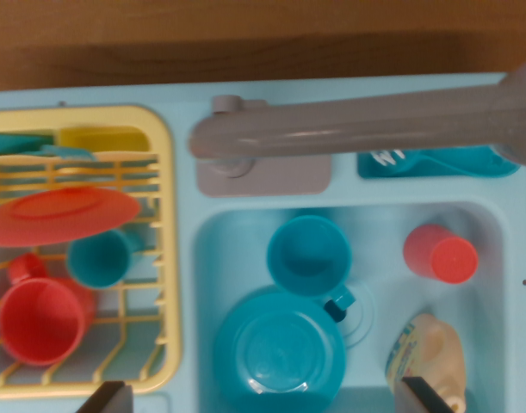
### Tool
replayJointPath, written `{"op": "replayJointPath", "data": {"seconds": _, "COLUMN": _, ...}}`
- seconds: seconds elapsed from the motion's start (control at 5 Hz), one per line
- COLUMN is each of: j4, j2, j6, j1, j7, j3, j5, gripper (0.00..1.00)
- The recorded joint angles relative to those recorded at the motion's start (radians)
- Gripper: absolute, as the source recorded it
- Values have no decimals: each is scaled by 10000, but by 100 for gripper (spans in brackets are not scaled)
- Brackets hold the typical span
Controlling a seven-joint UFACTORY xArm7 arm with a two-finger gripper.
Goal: Pick detergent from the sink
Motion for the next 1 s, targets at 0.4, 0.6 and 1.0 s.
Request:
{"op": "replayJointPath", "data": {"seconds": 0.4, "j4": -397, "j2": 58, "j6": -425, "j1": -83, "j7": -88, "j3": -88, "j5": 2, "gripper": 0}}
{"op": "replayJointPath", "data": {"seconds": 0.6, "j4": -791, "j2": 115, "j6": -847, "j1": -165, "j7": -176, "j3": -175, "j5": 4, "gripper": 0}}
{"op": "replayJointPath", "data": {"seconds": 1.0, "j4": -1217, "j2": 177, "j6": -1303, "j1": -253, "j7": -271, "j3": -269, "j5": 6, "gripper": 0}}
